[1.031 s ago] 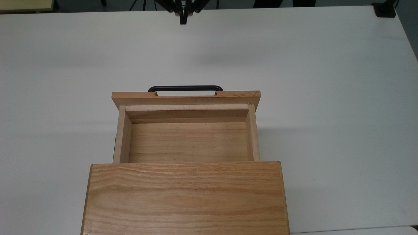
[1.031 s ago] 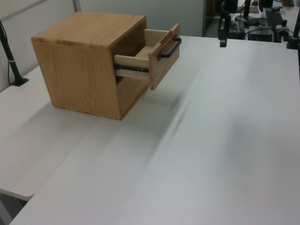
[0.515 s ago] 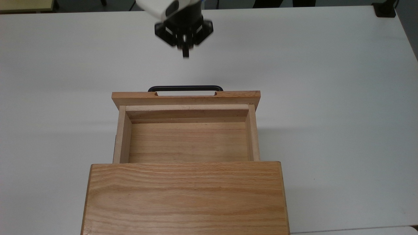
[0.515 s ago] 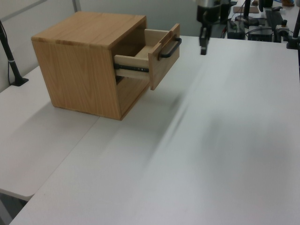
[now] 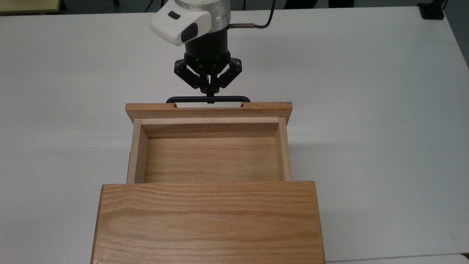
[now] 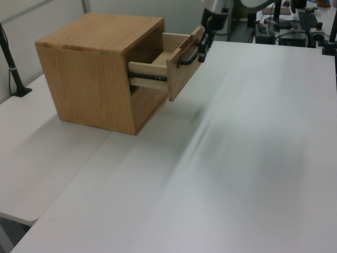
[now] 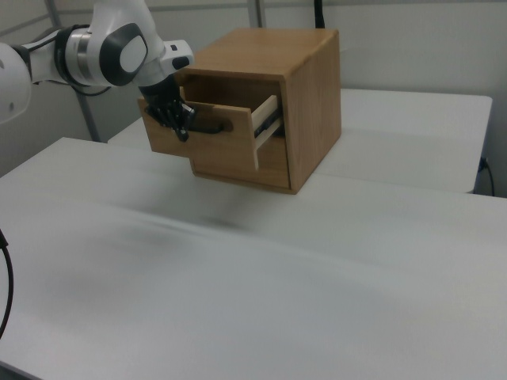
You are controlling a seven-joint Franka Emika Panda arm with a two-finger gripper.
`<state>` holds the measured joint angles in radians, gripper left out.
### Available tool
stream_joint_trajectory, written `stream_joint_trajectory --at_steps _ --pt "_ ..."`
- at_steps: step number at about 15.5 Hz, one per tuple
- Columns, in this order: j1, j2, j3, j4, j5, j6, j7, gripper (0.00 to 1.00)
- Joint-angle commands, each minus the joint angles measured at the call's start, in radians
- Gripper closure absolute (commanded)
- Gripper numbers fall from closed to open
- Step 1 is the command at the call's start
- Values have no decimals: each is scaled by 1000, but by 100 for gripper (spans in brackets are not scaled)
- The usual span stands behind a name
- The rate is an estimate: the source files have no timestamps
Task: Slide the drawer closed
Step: 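Move the gripper down toward the black handle of the open drawer, then push the drawer front with the gripper into the wooden cabinet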
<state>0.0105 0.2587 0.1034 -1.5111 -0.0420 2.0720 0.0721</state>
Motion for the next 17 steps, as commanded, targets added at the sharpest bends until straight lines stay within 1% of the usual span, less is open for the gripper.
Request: stream_joint_trajectory --at_steps 1,4,13,15,17 --pt "-3 76 4 95 14 59 44 100" --pt "-4 117 4 124 11 149 64 100" --pt "-3 212 -1 123 4 592 86 100" --pt "-4 224 -1 123 2 635 84 100" --pt "-4 223 -1 118 2 636 84 100"
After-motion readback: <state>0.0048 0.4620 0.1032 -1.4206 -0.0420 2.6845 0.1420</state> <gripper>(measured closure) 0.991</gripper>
